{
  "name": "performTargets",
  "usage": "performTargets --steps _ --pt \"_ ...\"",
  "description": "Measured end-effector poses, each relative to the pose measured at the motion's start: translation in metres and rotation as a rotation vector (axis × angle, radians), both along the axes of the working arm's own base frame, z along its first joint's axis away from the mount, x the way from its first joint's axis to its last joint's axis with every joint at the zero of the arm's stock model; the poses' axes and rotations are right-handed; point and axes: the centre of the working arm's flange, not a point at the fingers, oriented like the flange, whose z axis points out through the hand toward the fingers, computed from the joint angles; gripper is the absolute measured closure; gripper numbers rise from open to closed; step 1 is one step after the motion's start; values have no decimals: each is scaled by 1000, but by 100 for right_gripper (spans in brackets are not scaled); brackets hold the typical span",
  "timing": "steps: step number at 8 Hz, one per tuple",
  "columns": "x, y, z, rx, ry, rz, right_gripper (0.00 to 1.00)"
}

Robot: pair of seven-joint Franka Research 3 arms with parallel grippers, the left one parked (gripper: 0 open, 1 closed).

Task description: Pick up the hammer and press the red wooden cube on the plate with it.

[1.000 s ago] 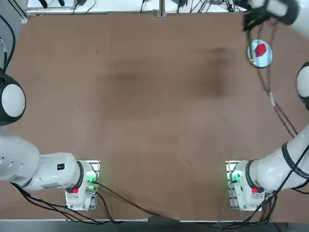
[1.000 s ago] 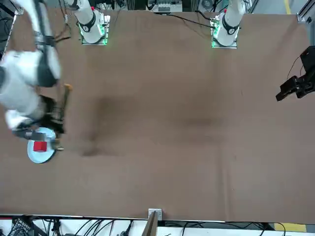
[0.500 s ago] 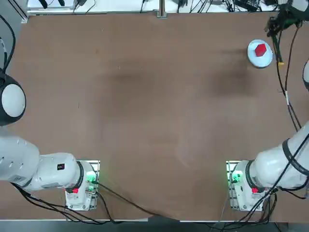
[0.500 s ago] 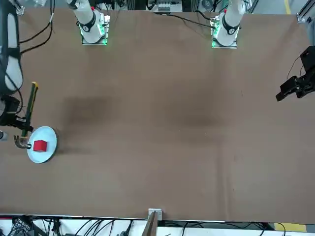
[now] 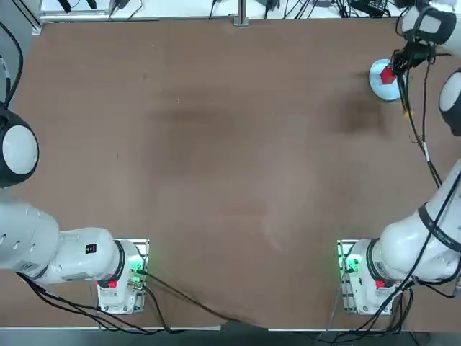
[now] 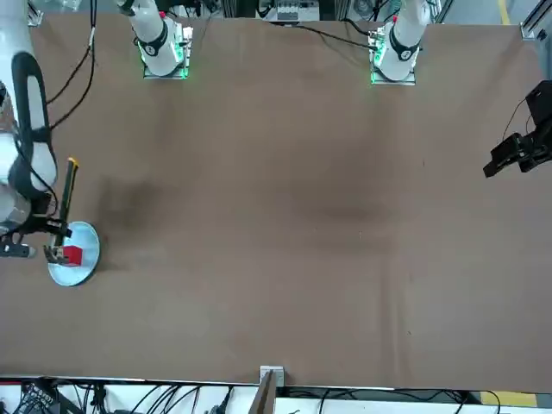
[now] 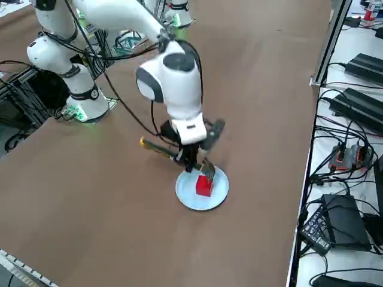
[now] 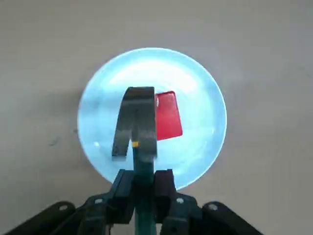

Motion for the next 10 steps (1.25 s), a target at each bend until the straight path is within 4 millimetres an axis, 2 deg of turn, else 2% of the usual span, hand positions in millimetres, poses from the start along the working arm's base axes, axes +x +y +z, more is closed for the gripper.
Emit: performTargets --steps 1,2,5,6,9,10 --pt "1 -3 -3 -2 -3 -4 79" --pt "4 -4 5 -6 -16 -3 79" --pt "3 -1 48 14 -1 -1 79" --pt "-2 0 48 25 26 -3 79" --pt "-6 0 2 33 81 -4 79" --pt "-5 0 -5 30 79 -2 79"
